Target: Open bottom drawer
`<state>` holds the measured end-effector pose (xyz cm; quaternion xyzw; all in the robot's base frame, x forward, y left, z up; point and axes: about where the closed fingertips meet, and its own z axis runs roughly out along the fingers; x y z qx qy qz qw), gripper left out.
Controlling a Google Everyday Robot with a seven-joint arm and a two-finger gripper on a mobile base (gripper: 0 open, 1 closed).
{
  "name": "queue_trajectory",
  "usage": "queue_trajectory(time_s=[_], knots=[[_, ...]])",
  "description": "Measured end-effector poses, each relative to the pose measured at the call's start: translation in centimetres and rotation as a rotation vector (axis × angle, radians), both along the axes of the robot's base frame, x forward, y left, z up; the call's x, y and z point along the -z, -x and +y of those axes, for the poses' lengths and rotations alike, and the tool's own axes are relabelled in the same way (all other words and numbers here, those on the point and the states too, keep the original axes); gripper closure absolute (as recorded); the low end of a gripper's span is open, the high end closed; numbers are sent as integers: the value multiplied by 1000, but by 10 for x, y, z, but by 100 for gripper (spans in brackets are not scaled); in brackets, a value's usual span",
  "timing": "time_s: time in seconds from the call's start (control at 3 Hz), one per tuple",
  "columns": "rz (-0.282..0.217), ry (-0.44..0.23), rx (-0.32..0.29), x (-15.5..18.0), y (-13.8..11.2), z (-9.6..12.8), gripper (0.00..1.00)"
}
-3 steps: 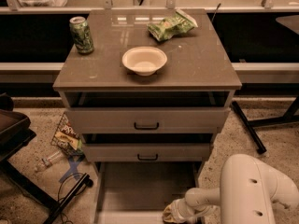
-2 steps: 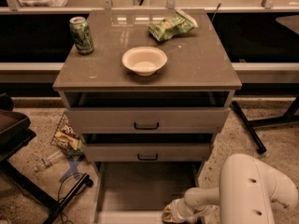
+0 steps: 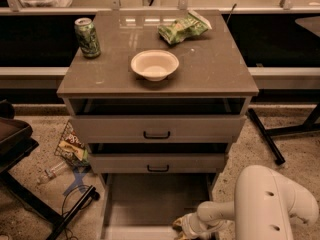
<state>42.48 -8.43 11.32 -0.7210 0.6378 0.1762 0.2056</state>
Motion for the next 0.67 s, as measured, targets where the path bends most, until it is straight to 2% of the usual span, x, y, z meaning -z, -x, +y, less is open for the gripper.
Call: queue_trajectory(time_s=[0.33, 0.67], knots=[[3, -2, -1, 1, 2, 1, 0], [3, -2, -1, 1, 2, 1, 0]])
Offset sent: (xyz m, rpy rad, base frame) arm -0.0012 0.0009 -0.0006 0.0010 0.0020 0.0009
